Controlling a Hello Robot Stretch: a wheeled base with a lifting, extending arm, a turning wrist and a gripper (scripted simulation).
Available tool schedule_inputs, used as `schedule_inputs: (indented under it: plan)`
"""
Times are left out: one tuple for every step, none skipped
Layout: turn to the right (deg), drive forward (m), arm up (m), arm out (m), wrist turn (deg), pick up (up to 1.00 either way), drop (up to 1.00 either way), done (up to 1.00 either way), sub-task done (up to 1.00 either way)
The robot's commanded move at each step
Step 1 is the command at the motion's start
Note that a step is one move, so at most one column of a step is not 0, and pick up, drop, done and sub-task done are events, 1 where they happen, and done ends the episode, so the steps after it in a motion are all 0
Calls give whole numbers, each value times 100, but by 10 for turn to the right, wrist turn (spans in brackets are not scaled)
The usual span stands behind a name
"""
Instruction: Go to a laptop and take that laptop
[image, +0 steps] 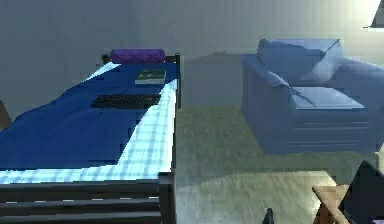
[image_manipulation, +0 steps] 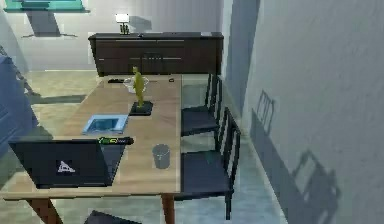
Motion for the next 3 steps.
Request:
schedule_inputs:
  plan:
    - [-270, 0, 0, 0, 0, 0, 0, 0, 0]
    - [0, 0, 50, 0, 0, 0, 0, 0, 0]
    - [0, 0, 22, 0, 0, 0, 0, 0, 0]
